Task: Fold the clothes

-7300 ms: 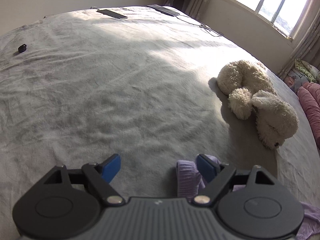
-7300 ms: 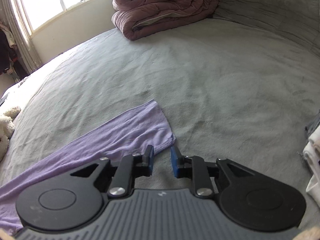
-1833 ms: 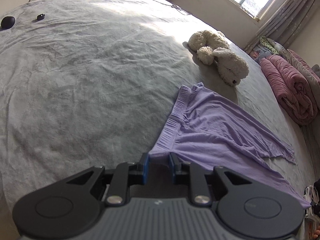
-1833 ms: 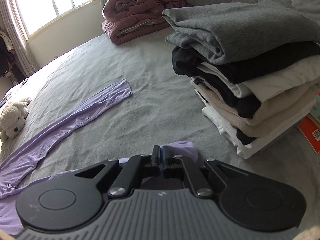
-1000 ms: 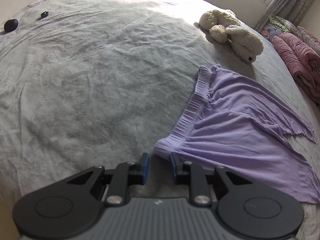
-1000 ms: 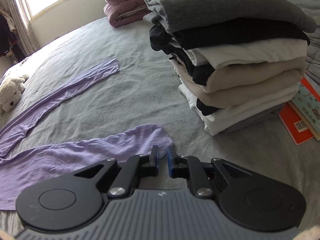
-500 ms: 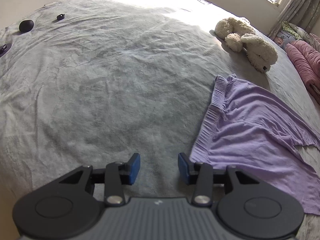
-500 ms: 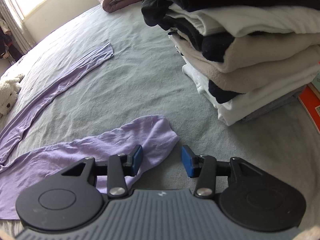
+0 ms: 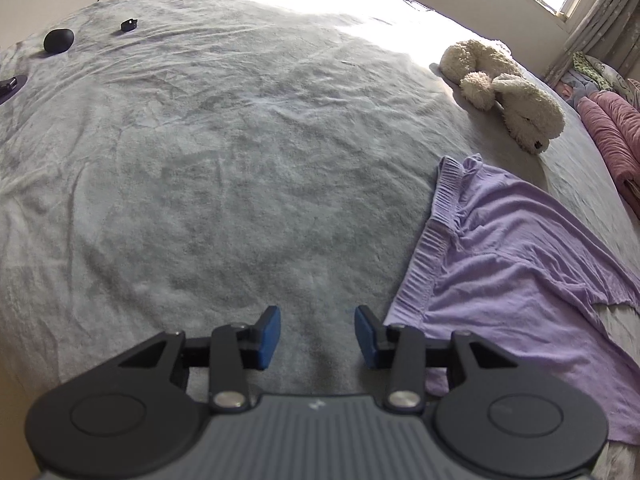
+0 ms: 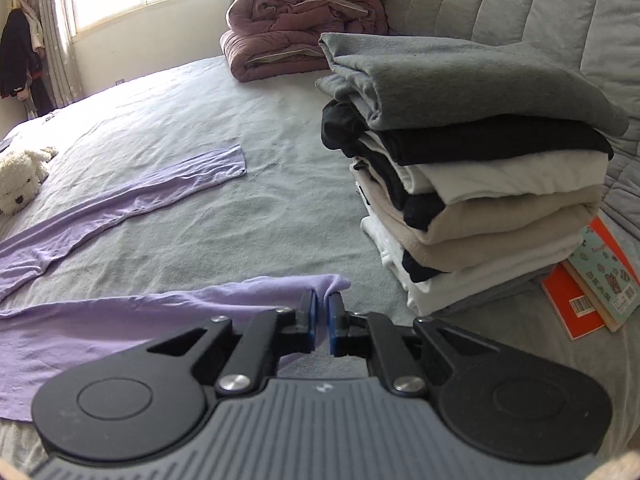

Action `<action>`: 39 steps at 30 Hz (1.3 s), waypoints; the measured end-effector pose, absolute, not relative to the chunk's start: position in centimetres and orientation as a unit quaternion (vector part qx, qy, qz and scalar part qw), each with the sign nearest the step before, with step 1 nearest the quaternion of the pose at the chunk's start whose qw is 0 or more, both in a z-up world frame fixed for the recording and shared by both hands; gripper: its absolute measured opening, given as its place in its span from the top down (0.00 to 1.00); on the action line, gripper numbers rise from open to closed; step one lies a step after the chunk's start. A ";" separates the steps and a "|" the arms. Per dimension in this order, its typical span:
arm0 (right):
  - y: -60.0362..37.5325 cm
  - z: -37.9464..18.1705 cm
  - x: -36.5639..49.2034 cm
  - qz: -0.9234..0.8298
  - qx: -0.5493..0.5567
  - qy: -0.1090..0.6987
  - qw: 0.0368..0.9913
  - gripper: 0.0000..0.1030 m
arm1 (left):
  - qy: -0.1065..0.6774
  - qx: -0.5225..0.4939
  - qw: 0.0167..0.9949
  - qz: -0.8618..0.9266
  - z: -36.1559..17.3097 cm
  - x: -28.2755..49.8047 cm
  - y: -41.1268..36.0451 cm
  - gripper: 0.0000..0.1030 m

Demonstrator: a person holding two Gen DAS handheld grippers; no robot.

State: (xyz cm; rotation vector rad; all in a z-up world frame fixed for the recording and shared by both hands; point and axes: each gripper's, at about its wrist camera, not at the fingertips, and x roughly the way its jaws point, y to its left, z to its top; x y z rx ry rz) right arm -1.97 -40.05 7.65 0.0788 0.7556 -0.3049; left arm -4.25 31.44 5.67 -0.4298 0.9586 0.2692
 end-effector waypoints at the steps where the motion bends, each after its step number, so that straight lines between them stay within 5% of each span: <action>1: -40.1 7.2 -1.7 -0.156 0.020 0.379 0.912 0.95 | 0.457 -0.204 0.857 0.125 5.7 -4.2 31.3 0.59; 7: -40.0 6.2 -1.2 -0.126 0.005 0.406 0.905 0.94 | 0.459 -0.194 0.859 0.116 5.6 -3.7 30.2 0.59; 9: -40.0 6.4 -1.0 -0.110 0.014 0.399 0.910 0.84 | 0.459 -0.190 0.861 0.115 5.5 -3.7 30.0 0.59; 13: -39.7 6.0 0.6 -0.082 0.014 0.403 0.912 0.83 | 0.457 -0.186 0.862 0.112 5.5 -3.6 29.7 0.59; 16: -39.4 4.7 2.2 -0.070 -0.001 0.421 0.904 0.69 | 0.451 -0.188 0.866 0.109 5.7 -3.5 29.6 0.59; 21: -39.0 3.5 3.7 -0.051 -0.023 0.428 0.902 0.68 | 0.450 -0.179 0.869 0.105 5.8 -3.2 29.0 0.59; 22: -38.7 3.4 3.8 -0.045 -0.026 0.431 0.901 0.68 | 0.451 -0.178 0.869 0.102 5.7 -3.1 28.9 0.59; 25: -37.6 3.3 4.1 -0.027 -0.046 0.434 0.899 0.98 | 0.454 -0.173 0.869 0.094 5.6 -3.0 28.4 0.59; 39: -37.2 3.8 5.6 -0.133 -0.114 0.395 0.902 0.98 | 0.450 -0.163 0.874 0.082 6.0 -2.4 26.7 0.59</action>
